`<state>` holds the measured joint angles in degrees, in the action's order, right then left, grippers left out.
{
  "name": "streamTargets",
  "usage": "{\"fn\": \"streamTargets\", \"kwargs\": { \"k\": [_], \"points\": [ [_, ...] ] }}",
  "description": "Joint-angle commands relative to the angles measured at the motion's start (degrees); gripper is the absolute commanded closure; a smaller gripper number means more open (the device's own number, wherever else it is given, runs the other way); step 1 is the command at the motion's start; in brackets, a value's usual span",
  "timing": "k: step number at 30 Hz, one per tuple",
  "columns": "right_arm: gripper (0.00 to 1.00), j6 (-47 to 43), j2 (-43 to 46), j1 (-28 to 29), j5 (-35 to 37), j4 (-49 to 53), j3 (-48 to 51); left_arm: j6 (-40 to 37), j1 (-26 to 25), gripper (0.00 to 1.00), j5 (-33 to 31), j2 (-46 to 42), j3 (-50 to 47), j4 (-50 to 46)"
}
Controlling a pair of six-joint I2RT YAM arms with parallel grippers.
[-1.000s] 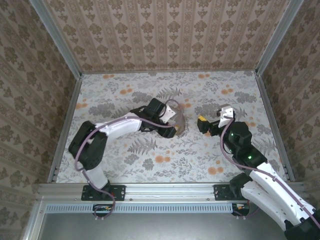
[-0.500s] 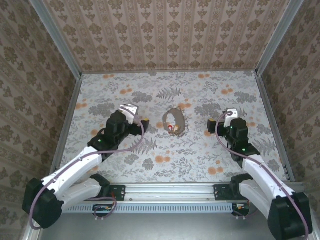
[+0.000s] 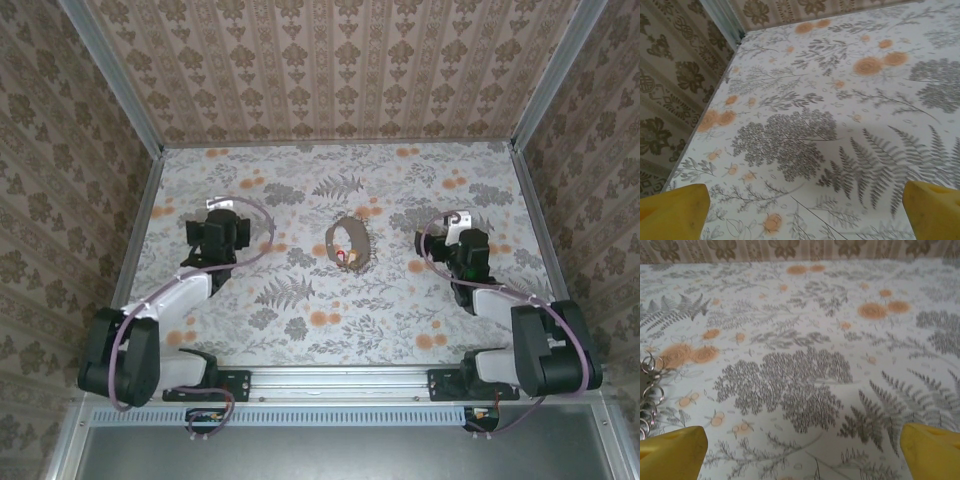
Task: Put the keys on the keyring
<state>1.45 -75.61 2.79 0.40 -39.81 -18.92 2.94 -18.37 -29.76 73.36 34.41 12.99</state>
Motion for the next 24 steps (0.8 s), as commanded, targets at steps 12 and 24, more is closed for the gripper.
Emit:
{"fn": "streamTargets", "kwargs": {
  "k": [12, 24],
  "points": [
    [0.00, 1.01, -12.24, -1.20, 7.15, -9.78, -4.19, -5.53, 10.90, 0.00, 9.10, 8.33, 3.06, 12.66],
    [0.00, 1.01, -12.13, -1.18, 7.07, -9.86, -4.03, -6.39, 11.79, 0.00, 11.56, 12.81, -6.90, 26.67]
  ]
}}
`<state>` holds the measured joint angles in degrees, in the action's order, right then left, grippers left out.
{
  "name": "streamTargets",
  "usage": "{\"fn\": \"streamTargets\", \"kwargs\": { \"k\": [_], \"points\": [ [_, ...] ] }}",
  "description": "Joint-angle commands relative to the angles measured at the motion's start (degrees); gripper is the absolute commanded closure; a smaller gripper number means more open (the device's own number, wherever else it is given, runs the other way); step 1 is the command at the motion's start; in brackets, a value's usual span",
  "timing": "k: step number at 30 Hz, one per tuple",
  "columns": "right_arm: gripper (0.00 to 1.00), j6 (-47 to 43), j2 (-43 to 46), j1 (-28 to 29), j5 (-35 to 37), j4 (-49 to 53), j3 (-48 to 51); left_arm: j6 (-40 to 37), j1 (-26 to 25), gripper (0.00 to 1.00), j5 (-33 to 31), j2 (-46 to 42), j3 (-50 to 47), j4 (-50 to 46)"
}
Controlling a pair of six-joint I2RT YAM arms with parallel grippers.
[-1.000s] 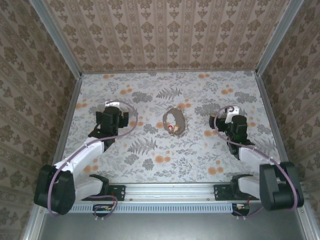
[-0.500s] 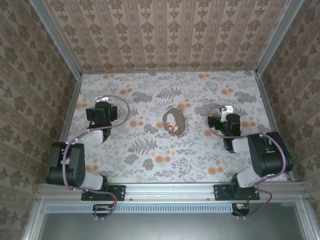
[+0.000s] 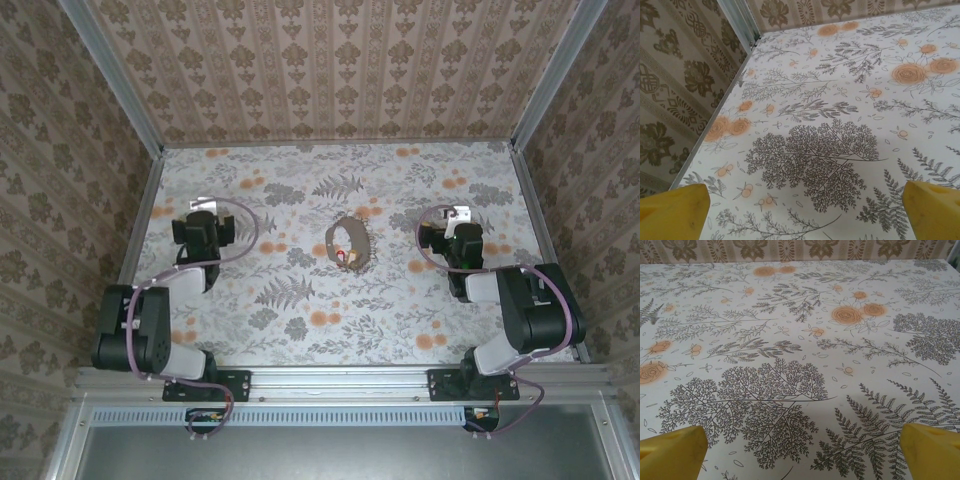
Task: Put the keys on the keyring
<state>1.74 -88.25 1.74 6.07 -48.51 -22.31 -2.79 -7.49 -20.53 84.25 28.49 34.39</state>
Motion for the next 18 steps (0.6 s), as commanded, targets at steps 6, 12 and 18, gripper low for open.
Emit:
{"fn": "streamTargets", "kwargs": {
  "k": [6, 12, 18],
  "points": [
    [0.00, 0.64, 0.58, -0.07, 1.45, -1.32, -0.70, 1.80, 5.49, 0.00, 12.31, 2.37, -4.41, 11.66],
    [0.00, 0.60, 0.62, -0.07, 1.44, -1.32, -0.66, 1.05, 5.09, 0.00, 12.04, 3.74, -5.69, 15.51],
    [0.00, 0.64, 0.32, -0.15, 1.07, -0.53, -1.16, 1.05, 4.98, 0.00, 11.75, 3.86, -5.73, 15.46]
  ]
}}
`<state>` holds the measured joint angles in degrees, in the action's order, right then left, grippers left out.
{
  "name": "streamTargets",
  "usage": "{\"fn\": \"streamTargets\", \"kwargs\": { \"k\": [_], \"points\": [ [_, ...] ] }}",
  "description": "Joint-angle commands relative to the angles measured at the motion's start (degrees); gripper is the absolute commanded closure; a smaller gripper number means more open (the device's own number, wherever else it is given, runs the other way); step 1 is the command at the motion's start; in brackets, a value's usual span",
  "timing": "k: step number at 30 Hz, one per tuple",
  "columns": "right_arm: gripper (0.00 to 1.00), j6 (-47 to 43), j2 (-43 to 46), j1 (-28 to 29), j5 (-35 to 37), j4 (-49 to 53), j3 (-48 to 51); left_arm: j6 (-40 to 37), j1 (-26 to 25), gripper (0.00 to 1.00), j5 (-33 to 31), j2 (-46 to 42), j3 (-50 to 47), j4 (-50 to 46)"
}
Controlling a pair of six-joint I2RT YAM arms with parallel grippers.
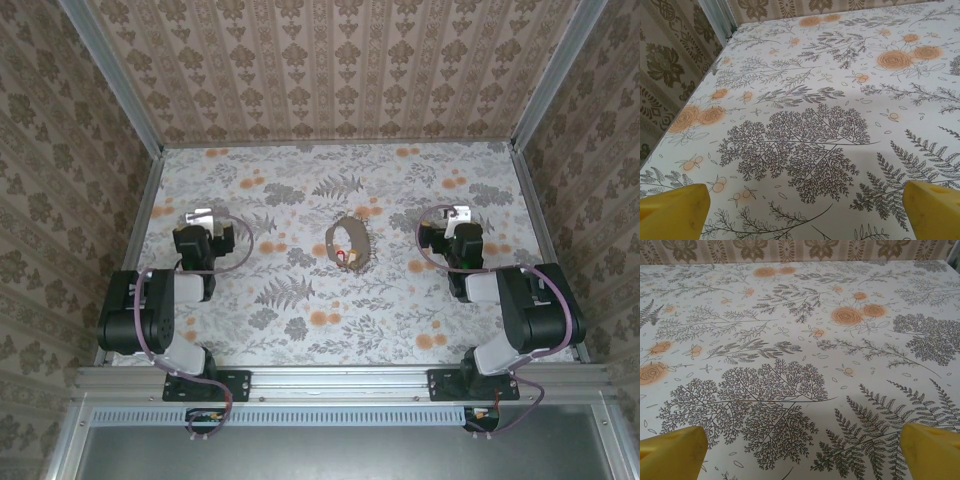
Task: Put the keys on the keyring
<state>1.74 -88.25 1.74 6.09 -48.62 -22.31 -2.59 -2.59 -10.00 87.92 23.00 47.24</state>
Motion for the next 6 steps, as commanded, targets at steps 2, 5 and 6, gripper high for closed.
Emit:
{"fn": "streamTargets", "kwargs": {
  "k": [2, 5, 6],
  "points": [
    [0.00, 0.72, 0.32, -0.24, 0.95, -0.41, -1.17, 0.81, 0.13, 0.00, 1.26, 0.20, -0.24, 2.43],
    [0.00, 0.60, 0.61, -0.13, 0.87, -0.94, -0.80, 0.83, 0.05, 0.00, 1.25, 0.22, -0.24, 2.42],
    [0.00, 0.57, 0.60, -0.13, 0.86, -0.95, -0.73, 0.81, 0.04, 0.00, 1.21, 0.23, -0.24, 2.42]
  ]
}}
